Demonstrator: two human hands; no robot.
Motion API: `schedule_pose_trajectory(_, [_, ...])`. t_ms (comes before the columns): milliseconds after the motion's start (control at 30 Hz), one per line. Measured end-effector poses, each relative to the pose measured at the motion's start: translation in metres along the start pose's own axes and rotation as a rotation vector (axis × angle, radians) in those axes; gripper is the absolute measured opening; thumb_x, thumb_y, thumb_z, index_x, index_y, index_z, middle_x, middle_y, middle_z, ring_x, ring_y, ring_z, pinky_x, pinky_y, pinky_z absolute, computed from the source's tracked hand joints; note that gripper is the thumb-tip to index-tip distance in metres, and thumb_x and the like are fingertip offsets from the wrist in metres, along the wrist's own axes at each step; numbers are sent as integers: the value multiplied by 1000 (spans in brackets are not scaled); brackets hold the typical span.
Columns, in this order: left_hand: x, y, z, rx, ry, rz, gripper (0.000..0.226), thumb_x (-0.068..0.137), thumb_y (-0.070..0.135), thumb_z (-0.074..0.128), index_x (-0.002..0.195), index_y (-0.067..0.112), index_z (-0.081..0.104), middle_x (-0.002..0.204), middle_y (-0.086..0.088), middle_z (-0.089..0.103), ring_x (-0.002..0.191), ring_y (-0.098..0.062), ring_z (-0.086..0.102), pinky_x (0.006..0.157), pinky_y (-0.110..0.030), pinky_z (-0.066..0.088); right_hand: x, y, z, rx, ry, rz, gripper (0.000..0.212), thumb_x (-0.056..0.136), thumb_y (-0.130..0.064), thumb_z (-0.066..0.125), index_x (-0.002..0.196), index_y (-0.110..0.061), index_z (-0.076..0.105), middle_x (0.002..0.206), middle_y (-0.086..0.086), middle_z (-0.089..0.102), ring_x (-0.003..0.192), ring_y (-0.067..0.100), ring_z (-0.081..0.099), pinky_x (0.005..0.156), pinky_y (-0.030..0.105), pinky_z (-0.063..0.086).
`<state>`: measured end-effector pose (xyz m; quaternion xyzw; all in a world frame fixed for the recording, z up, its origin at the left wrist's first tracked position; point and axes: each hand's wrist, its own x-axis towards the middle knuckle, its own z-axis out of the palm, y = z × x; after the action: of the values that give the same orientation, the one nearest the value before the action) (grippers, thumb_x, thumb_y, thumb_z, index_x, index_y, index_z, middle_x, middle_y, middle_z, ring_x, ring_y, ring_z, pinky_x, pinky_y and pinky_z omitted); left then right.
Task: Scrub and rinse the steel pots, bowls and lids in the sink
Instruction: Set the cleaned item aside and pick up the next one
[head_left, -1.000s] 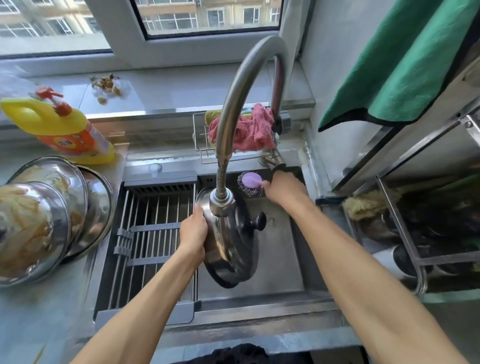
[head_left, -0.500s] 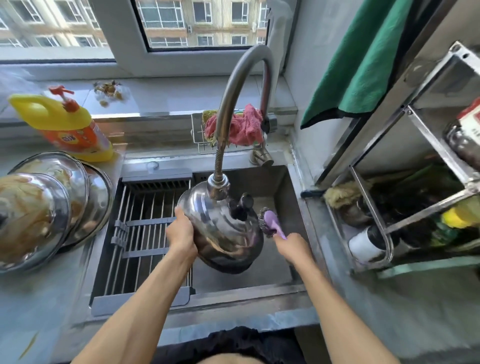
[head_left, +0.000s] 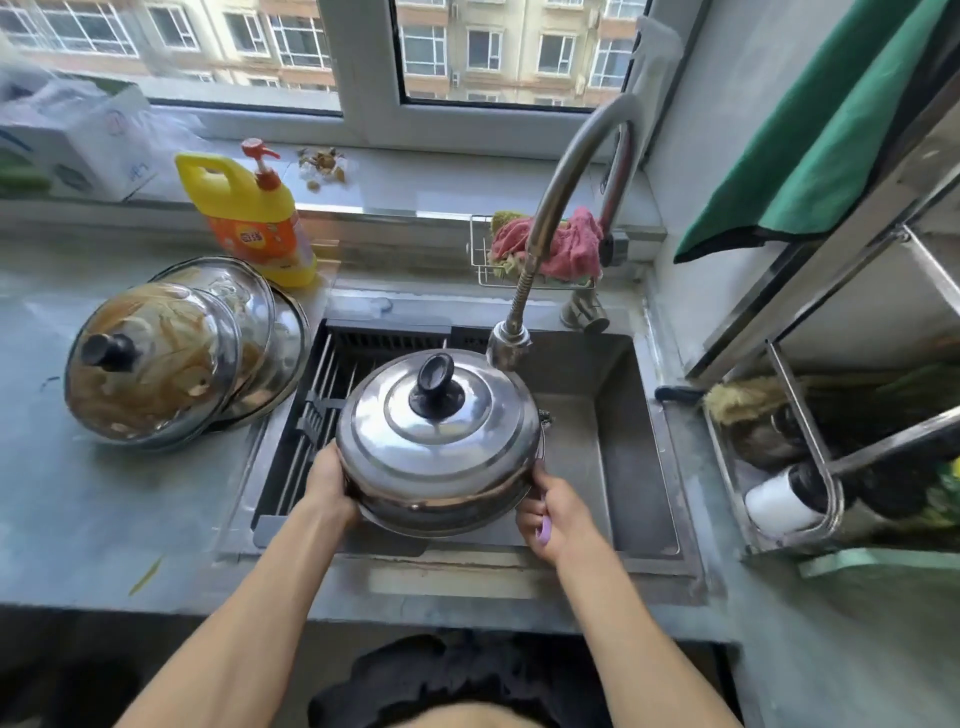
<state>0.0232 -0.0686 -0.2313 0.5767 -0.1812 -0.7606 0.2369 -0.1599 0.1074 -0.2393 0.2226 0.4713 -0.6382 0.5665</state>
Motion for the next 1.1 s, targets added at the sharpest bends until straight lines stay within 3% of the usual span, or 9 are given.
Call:
schedule_pose_trajectory(100, [-3,17,-18,309,179,196,22,93,30,55,95,13,69,89,-6,73,88,-28,65,73,-34,50,-3,9,15,-1,34,-36,29,104,-28,46,76,-19,46,42,-7,28,26,2,22,24,13,15])
schedule_pose_trajectory(200, [-20,34,-29,781,316,536,20,96,26,55,112,16,62,106,-4,64,100,-25,59,82,-34,44,-2,16,32,-4,71,-76,25,104,-28,47,79,-24,50,41,-8,28,26,2,21,24,14,16])
schedule_pose_trajectory(367, [-70,24,-33,1210,-101,895,59,81,18,69,138,15,57,134,-6,53,103,-9,58,89,-3,38,-8,17,82,-30,46,-150,20,104,-19,47,89,-22,59,58,-5,43,29,1,21,27,14,17])
schedule_pose_trajectory(433, [-76,13,-43,1354,-199,967,85,68,39,66,148,18,48,153,-8,41,135,-16,44,113,-18,33,-13,17,105,-90,38,-130,18,103,-18,49,86,-19,55,66,1,47,29,2,22,28,13,17])
schedule_pose_trajectory(500, [-68,7,-49,1488,-119,1004,104,64,50,67,157,21,30,160,-13,31,149,-27,29,121,-41,31,-13,16,123,-152,54,-90,16,102,-20,52,86,-19,54,57,1,45,27,3,21,28,12,18])
schedule_pose_trajectory(600, [-69,3,-45,1576,94,987,114,68,35,73,161,20,8,159,-21,29,144,-40,35,106,-54,46,-17,14,146,-255,-22,-44,12,102,-20,50,104,-30,57,63,4,58,27,3,24,27,12,18])
schedule_pose_trajectory(733, [-83,17,-33,1576,327,927,104,76,15,68,161,13,8,151,-18,41,128,-42,51,90,-52,48,-32,7,175,-346,-167,62,15,98,-29,60,106,-16,57,75,-3,54,36,0,27,31,11,23])
schedule_pose_trajectory(867, [-77,44,-28,1538,434,905,97,89,43,65,161,17,5,134,-23,54,109,-45,62,85,-50,48,-41,2,179,-602,-213,17,43,99,-39,56,113,1,57,99,14,72,39,1,31,34,10,31])
schedule_pose_trajectory(1100, [-73,68,-36,1462,372,773,107,85,63,62,159,15,3,134,-19,58,116,-40,61,95,-47,50,-33,17,161,-721,-124,-148,26,96,-26,60,109,-3,60,88,9,76,43,6,29,37,18,26])
